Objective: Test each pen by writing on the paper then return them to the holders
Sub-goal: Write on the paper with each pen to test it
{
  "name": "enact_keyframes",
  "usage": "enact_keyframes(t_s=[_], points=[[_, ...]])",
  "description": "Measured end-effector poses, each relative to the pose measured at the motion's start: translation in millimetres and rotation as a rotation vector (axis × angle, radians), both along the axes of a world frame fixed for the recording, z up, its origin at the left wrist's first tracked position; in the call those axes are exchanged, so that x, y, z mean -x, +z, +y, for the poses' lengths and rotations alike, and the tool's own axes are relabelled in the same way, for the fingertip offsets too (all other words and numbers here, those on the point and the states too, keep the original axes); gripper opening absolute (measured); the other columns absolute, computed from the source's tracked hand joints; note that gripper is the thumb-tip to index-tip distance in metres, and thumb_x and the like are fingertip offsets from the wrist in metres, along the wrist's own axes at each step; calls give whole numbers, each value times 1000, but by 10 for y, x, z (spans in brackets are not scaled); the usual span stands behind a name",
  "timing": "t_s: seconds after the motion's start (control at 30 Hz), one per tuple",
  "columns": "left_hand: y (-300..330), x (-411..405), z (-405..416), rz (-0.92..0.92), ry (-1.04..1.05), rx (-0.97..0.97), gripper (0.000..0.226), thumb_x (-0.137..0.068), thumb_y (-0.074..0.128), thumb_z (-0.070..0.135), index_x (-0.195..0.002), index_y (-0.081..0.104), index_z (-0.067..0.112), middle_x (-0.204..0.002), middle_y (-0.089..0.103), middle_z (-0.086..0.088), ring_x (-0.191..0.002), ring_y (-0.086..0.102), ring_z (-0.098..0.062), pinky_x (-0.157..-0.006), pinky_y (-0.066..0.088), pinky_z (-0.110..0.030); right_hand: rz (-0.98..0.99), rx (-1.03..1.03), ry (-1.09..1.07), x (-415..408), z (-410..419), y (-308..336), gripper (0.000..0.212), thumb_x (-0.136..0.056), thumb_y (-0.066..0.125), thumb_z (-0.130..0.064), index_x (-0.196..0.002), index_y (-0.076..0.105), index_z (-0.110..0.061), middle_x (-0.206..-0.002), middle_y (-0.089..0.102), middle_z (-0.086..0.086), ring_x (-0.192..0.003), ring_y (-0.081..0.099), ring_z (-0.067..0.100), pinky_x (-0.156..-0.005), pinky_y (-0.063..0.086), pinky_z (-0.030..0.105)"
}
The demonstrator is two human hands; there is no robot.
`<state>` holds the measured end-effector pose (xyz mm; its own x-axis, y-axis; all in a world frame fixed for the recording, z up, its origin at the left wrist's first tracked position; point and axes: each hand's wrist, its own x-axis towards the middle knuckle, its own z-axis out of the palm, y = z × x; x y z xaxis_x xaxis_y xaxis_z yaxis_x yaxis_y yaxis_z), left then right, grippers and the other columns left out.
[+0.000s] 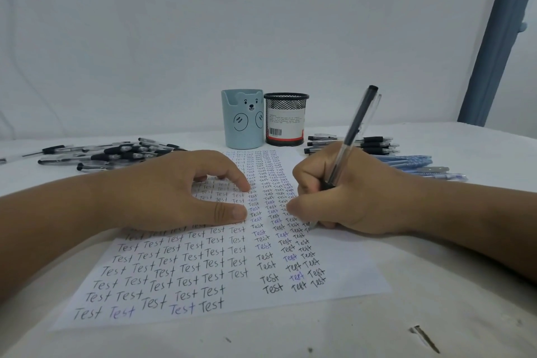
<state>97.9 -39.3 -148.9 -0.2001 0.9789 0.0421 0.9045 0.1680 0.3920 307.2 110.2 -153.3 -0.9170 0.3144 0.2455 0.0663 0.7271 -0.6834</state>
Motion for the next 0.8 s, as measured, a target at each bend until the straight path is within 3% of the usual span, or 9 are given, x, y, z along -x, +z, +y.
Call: enact_keyframes(t_s=[0.1,0.8], points=[[3,-2,-2,5,-4,2,69,-50,56,93,-114,56,67,-129,49,42,-125,45,8,-115,37,-37,16,-10,-12,4,0,-8,35,-82,69,-1,-56,45,-3,-59,55,24,-50,45,17,-51,36,33],[12,-9,-7,-4,2,15,71,-49,56,94,-115,55,68,-130,49,40,-126,46,4,-114,38,-39,24,12,26,21,73,-32,41,-82,65,4,-53,39,-8,-51,46,16,-46,41,17,-49,34,28]])
